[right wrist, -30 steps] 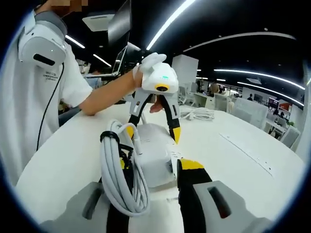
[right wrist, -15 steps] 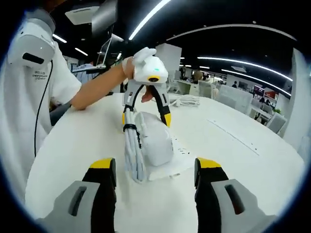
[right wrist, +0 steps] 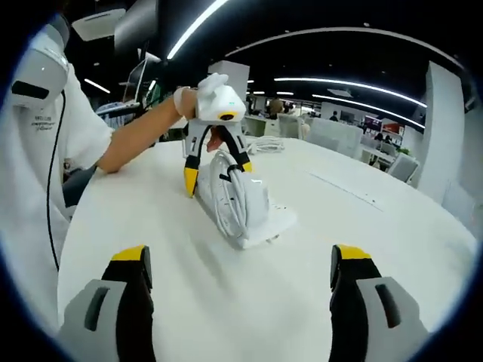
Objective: Straighten the power strip on the desk, plug the charger into it
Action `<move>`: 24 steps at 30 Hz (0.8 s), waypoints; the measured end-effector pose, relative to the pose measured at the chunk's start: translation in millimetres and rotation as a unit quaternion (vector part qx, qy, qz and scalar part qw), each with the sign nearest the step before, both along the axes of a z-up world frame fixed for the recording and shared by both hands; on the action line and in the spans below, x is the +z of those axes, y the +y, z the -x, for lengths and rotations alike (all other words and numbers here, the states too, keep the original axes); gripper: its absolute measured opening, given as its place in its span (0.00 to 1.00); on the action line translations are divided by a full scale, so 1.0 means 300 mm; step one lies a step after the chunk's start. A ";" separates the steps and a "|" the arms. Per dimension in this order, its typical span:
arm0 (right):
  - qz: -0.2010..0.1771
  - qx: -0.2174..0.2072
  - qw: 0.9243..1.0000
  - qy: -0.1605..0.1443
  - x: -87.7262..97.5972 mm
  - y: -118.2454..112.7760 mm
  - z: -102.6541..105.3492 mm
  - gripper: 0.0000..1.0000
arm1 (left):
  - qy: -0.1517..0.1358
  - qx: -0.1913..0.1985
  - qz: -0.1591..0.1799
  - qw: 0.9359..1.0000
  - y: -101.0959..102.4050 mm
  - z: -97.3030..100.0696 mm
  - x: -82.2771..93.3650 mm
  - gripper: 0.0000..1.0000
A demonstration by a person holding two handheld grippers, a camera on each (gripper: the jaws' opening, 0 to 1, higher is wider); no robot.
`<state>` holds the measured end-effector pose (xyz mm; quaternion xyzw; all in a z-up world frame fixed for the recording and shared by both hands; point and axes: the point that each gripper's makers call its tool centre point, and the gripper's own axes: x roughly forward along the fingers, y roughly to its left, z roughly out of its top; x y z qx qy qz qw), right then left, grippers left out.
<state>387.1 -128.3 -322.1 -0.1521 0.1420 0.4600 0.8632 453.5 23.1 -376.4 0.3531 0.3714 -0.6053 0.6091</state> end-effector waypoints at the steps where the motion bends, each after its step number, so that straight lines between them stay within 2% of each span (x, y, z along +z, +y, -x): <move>1: -0.004 -0.006 1.000 0.001 0.004 -0.010 -0.002 0.97 | 0.000 0.000 0.005 1.000 -0.005 0.000 0.000 0.72; 4: 0.001 -0.019 1.000 -0.005 0.014 -0.036 0.005 0.97 | 0.001 -0.009 0.029 1.000 -0.033 0.004 -0.001 0.74; 7: -0.011 -0.026 1.000 -0.008 0.028 -0.044 0.007 0.97 | -0.001 -0.016 0.038 0.999 -0.047 0.003 0.000 0.78; 11: -0.018 -0.026 0.999 -0.009 0.027 -0.042 0.005 0.97 | -0.010 -0.006 0.051 0.999 -0.066 -0.009 0.004 0.82; 14: -0.020 -0.030 0.999 -0.007 0.023 -0.049 0.003 0.97 | -0.010 0.000 0.080 0.997 -0.087 0.007 0.029 0.85; 17: -0.031 -0.037 0.999 0.001 0.026 -0.056 0.001 0.97 | -0.011 0.018 0.134 0.991 -0.114 0.023 0.078 0.91; 19: -0.038 -0.043 0.998 0.015 0.020 -0.065 -0.002 0.97 | -0.016 0.032 0.173 0.984 -0.124 0.038 0.108 0.96; 22: -0.037 -0.045 0.998 0.011 0.027 -0.065 0.004 0.97 | -0.014 0.054 0.202 0.978 -0.108 0.064 0.133 0.96; 24: -0.041 -0.044 0.998 0.007 0.042 -0.066 0.006 0.97 | -0.031 0.075 0.203 0.976 -0.073 0.079 0.141 0.96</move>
